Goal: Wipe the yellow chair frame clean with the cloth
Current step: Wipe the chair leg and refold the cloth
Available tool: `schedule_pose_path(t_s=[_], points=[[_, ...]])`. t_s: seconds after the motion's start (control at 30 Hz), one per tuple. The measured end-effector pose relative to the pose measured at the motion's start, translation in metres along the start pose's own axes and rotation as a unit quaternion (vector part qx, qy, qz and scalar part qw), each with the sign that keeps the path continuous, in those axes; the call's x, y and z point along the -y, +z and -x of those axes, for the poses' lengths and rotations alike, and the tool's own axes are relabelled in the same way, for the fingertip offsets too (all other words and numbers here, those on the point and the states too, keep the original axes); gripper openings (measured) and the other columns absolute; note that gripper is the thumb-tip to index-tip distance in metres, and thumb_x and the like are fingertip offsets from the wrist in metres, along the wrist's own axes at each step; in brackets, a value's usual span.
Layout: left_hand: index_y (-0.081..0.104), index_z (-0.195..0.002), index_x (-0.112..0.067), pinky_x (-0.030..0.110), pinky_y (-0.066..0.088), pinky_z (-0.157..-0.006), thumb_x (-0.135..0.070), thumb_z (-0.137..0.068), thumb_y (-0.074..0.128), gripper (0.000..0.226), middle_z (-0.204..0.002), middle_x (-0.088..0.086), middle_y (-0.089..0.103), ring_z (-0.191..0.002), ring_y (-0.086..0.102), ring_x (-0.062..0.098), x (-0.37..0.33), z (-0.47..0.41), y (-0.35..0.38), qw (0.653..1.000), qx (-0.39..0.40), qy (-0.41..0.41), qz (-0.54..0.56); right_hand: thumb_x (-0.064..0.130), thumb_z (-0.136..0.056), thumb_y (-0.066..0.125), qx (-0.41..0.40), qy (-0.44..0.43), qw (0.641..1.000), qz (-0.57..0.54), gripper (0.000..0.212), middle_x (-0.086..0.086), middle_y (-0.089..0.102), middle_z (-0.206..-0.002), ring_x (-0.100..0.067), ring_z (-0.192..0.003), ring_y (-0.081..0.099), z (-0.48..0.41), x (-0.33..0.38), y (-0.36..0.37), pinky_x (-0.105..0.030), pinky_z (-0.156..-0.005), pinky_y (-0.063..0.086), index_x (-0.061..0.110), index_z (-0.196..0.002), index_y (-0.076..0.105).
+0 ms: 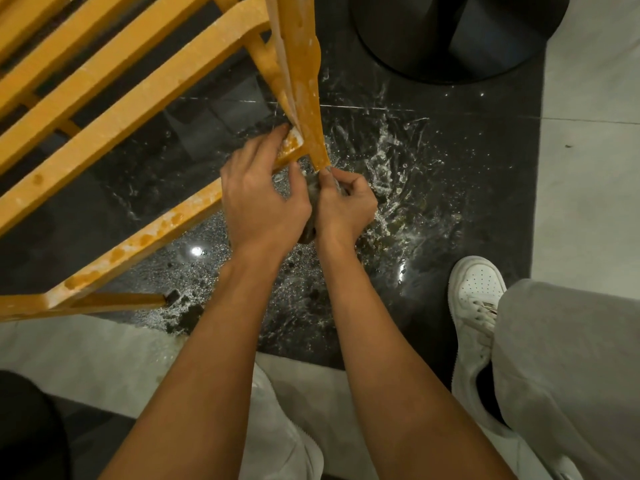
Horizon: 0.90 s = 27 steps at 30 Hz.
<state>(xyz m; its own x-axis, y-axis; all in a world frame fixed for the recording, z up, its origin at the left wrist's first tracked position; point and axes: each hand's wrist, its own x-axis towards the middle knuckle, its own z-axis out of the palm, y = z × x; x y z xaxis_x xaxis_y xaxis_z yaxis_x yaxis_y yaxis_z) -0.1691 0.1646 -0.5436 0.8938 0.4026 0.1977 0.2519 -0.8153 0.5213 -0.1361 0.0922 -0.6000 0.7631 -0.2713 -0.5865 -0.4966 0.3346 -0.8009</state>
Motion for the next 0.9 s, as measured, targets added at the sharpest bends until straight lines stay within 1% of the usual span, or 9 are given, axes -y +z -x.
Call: schedule_pose_path(t_s=[0.07,0.13,0.2,0.3,0.43,0.6,0.7,0.77,0.9], points=[[0.061,-0.147,-0.022,0.048,0.043,-0.114,-0.026,-0.097,0.061,0.05,-0.138,-0.006,0.065,-0.129,0.057,0.018,0.0,0.0,0.001,1.0,-0.002,0.0,-0.003,-0.002,-0.094,0.072,-0.004,0.001,1.0,0.005,0.01,0.003,0.067,-0.077,0.012,-0.053,0.063,0.0,0.001,-0.001,-0.006,-0.051,0.048,-0.008,-0.101,0.069],[0.061,-0.147,-0.022,0.049,0.043,-0.114,-0.025,-0.097,0.062,0.05,-0.138,-0.006,0.066,-0.129,0.057,0.019,0.001,0.0,0.002,1.0,-0.003,0.003,-0.003,-0.004,-0.095,0.07,-0.014,0.022,1.0,-0.008,0.012,0.0,0.067,-0.075,0.008,-0.049,0.063,0.001,0.005,-0.001,-0.009,-0.048,0.048,-0.009,-0.105,0.068],[0.061,-0.147,-0.022,0.047,0.043,-0.114,-0.025,-0.097,0.061,0.051,-0.138,-0.007,0.066,-0.129,0.057,0.018,0.001,0.0,0.002,1.0,-0.002,0.004,-0.002,-0.003,-0.095,0.07,-0.016,0.026,1.0,0.0,0.014,0.003,0.065,-0.073,0.011,-0.048,0.062,0.001,0.008,-0.001,-0.007,-0.047,0.046,-0.008,-0.108,0.068],[0.061,-0.147,-0.022,0.046,0.042,-0.115,-0.023,-0.096,0.061,0.051,-0.137,-0.007,0.067,-0.129,0.059,0.017,0.003,0.0,0.003,1.0,-0.007,0.009,-0.001,0.001,-0.095,0.071,-0.005,0.006,1.0,0.021,0.014,0.009,0.064,-0.073,0.016,-0.051,0.06,0.003,0.009,-0.002,-0.004,-0.049,0.045,-0.006,-0.107,0.069],[0.062,-0.148,-0.023,0.045,0.042,-0.116,-0.023,-0.096,0.059,0.052,-0.139,-0.009,0.067,-0.131,0.058,0.016,0.003,0.001,0.003,1.0,-0.008,0.005,0.005,0.0,-0.095,0.07,-0.021,0.023,0.999,0.01,0.017,0.003,0.066,-0.076,0.012,-0.05,0.063,0.002,0.012,-0.002,-0.007,-0.048,0.047,-0.008,-0.11,0.069],[0.062,-0.148,-0.024,0.041,0.042,-0.117,-0.02,-0.094,0.059,0.054,-0.141,-0.011,0.066,-0.133,0.057,0.014,0.005,0.0,0.003,1.0,-0.01,0.007,0.0,0.0,-0.095,0.071,0.011,0.011,1.0,0.006,0.015,0.014,0.066,-0.063,0.009,-0.052,0.065,0.008,0.019,-0.002,-0.008,-0.05,0.048,-0.008,-0.108,0.069],[0.061,-0.148,-0.024,0.039,0.041,-0.117,-0.021,-0.094,0.059,0.055,-0.141,-0.011,0.066,-0.133,0.057,0.014,0.002,0.001,0.002,1.0,-0.009,0.0,0.001,-0.001,-0.096,0.07,-0.009,0.019,1.0,0.008,0.018,0.008,0.064,-0.072,0.013,-0.049,0.062,0.006,0.021,-0.004,-0.005,-0.048,0.046,-0.01,-0.111,0.068],[0.061,-0.148,-0.025,0.037,0.04,-0.117,-0.02,-0.094,0.06,0.055,-0.141,-0.011,0.066,-0.133,0.057,0.014,0.001,0.001,0.002,1.0,-0.007,-0.001,0.0,0.0,-0.095,0.071,-0.012,0.027,1.0,0.002,0.018,0.004,0.065,-0.076,0.013,-0.049,0.062,0.007,0.024,-0.003,-0.006,-0.048,0.046,-0.008,-0.111,0.069],[0.062,-0.148,-0.024,0.034,0.039,-0.118,-0.017,-0.094,0.061,0.055,-0.142,-0.01,0.066,-0.134,0.057,0.014,0.003,0.0,0.003,1.0,-0.015,-0.003,-0.008,-0.001,-0.093,0.072,0.017,-0.001,1.0,0.013,0.015,0.007,0.068,-0.075,0.012,-0.056,0.065,0.012,0.022,-0.002,-0.006,-0.054,0.049,-0.007,-0.106,0.069]])
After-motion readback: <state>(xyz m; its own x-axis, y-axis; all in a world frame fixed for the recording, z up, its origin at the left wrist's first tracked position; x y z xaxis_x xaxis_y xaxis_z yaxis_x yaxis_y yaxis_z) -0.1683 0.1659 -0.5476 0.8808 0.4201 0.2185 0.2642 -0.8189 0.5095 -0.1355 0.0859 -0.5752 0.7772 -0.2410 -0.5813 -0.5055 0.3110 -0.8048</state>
